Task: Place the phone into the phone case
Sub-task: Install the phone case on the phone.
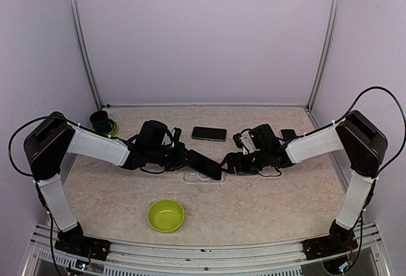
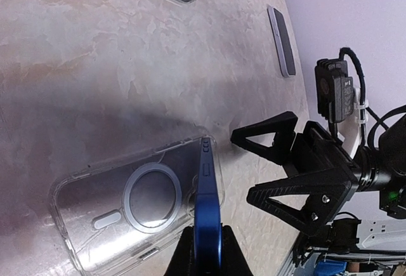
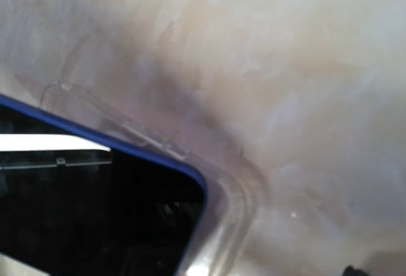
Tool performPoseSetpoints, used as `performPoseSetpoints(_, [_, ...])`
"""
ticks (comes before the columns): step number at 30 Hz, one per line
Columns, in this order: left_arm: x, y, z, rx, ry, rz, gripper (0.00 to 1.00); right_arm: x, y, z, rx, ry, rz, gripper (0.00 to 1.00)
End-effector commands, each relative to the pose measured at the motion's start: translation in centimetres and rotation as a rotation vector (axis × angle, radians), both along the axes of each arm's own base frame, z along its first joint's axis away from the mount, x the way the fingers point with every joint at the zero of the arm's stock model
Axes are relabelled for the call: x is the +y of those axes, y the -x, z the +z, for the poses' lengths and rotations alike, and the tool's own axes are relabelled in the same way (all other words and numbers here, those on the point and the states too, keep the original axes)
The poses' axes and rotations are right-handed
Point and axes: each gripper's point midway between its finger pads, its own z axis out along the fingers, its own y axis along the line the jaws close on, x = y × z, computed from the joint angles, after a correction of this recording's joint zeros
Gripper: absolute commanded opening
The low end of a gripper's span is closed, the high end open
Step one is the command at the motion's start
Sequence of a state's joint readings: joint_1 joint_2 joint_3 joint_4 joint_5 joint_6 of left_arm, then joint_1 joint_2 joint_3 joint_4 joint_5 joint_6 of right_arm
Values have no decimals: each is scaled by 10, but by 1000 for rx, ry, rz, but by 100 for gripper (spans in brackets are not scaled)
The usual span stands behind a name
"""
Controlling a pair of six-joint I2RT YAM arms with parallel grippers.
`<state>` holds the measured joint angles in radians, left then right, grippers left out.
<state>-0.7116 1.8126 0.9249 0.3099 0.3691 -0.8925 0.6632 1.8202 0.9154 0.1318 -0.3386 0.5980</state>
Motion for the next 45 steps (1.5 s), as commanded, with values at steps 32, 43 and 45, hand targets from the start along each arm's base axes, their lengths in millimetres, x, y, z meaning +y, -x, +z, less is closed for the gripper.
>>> performPoseSetpoints(32, [-3, 19, -57, 259, 76, 99, 0, 58, 35, -9, 41, -55, 123, 94])
performPoseSetpoints(43, [7, 28, -83, 356, 27, 143, 0, 58, 33, -9, 36, -42, 122, 94])
performPoseSetpoints(45, [9, 28, -85, 365, 19, 151, 0, 57, 33, -10, 36, -38, 121, 94])
